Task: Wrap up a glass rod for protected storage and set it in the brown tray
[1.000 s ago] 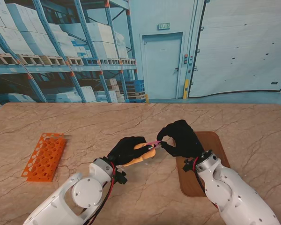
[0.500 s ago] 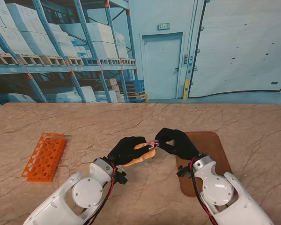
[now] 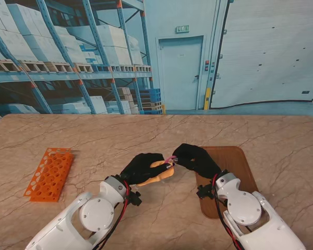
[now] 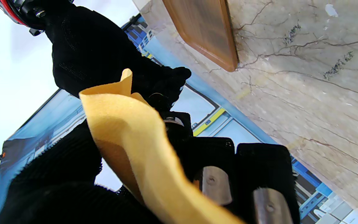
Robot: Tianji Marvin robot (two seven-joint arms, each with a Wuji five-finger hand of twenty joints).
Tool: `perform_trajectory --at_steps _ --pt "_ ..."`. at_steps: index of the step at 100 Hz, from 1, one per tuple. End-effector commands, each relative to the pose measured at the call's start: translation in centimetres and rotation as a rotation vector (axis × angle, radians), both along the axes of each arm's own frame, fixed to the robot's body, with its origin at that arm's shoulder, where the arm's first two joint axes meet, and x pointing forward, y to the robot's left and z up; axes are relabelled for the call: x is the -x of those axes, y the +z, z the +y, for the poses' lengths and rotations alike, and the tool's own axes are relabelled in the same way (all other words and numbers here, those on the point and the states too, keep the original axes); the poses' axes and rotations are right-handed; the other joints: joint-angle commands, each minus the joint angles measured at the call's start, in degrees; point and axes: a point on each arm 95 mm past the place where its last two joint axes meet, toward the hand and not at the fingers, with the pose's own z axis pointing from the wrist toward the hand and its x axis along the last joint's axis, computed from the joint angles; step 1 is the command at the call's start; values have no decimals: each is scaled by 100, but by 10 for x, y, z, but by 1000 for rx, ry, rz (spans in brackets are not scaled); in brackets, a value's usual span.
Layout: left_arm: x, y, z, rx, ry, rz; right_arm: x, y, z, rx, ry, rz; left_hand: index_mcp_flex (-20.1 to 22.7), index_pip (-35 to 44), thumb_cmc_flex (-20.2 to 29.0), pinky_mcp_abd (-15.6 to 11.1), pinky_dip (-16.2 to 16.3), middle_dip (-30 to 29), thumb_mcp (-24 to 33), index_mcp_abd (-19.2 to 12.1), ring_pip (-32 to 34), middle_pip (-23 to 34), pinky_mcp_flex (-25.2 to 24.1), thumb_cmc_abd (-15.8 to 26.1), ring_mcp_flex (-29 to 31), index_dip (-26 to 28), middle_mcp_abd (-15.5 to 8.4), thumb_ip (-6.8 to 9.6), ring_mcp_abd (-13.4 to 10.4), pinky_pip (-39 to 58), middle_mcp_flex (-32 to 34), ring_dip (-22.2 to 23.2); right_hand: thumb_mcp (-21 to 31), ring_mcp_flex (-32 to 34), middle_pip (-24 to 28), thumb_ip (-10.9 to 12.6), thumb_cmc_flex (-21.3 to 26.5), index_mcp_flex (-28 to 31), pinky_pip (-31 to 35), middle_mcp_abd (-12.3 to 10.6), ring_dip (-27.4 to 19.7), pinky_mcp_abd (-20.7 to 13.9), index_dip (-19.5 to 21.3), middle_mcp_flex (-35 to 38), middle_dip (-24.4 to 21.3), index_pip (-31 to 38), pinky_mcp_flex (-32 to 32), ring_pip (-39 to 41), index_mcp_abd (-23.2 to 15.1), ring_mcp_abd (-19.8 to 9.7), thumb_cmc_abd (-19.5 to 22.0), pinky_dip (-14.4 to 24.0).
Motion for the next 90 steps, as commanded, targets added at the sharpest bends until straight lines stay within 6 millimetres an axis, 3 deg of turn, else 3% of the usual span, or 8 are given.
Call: perform_trajectory --at_steps 1,19,38,53,61,72,85,90 --pt "3 0 -2 7 -13 7 2 -1 2 -17 1 23 72 131 -4 -324 171 92 216 59 702 438 102 21 64 56 -395 116 -31 1449 512 -8 152 -86 -78 -86 -78 17 -76 3 34 -141 -58 -93 55 -71 -10 -114 14 -188 -132 141" --pt "3 0 -2 6 -21 5 3 -3 4 -79 17 114 74 124 -10 -325 177 95 230 60 702 433 102 18 64 52 -390 113 -31 1449 507 -8 137 -136 -129 -99 -171 -12 -122 9 45 -156 -105 -168 54 -146 -28 -143 70 -186 -183 166" --pt "3 0 -2 7 -24 4 4 -3 5 -137 56 190 75 125 -14 -324 180 97 242 50 702 432 102 9 64 52 -394 110 -31 1449 518 -8 240 -325 -320 37 -664 -196 -332 38 98 -206 -137 -458 69 -527 -98 -283 263 -201 -322 317" --pt "2 0 -2 8 -28 5 5 -2 7 -165 70 220 78 125 -21 -326 182 98 248 58 702 429 103 15 64 50 -397 106 -31 1449 514 -8 360 -436 -453 241 -1185 -95 -556 48 139 -223 271 -635 114 -1281 -129 -409 433 -194 -325 550" --pt "2 -1 -2 10 -31 4 6 -2 8 -162 68 223 86 126 -24 -326 183 99 251 52 702 427 103 -6 64 50 -395 105 -31 1449 516 -8 375 -523 -528 578 -1502 -219 -676 74 152 -239 722 -865 120 -1871 -162 -466 581 -198 -265 652" --pt "2 -1 -2 10 -36 4 5 -2 8 -153 61 222 76 121 -28 -325 183 100 257 41 702 423 103 4 64 48 -405 103 -31 1449 517 -8 307 -583 -559 590 -1597 -400 -703 75 140 -250 781 -1013 118 -1965 -174 -504 595 -208 -283 656" --pt "2 -1 -2 8 -37 5 6 -1 9 -160 59 241 79 125 -35 -326 183 101 258 34 702 422 103 7 64 51 -406 99 -31 1449 517 -8 321 -562 -555 615 -1440 -194 -732 77 127 -240 864 -992 119 -1907 -177 -530 605 -183 -221 662" --pt "2 -1 -2 8 -36 6 6 -1 9 -160 62 245 73 123 -38 -326 183 102 255 30 702 421 103 15 64 50 -406 97 -31 1449 517 -8 300 -528 -572 398 -1252 -32 -766 63 120 -226 682 -947 113 -1649 -163 -544 525 -181 -314 703"
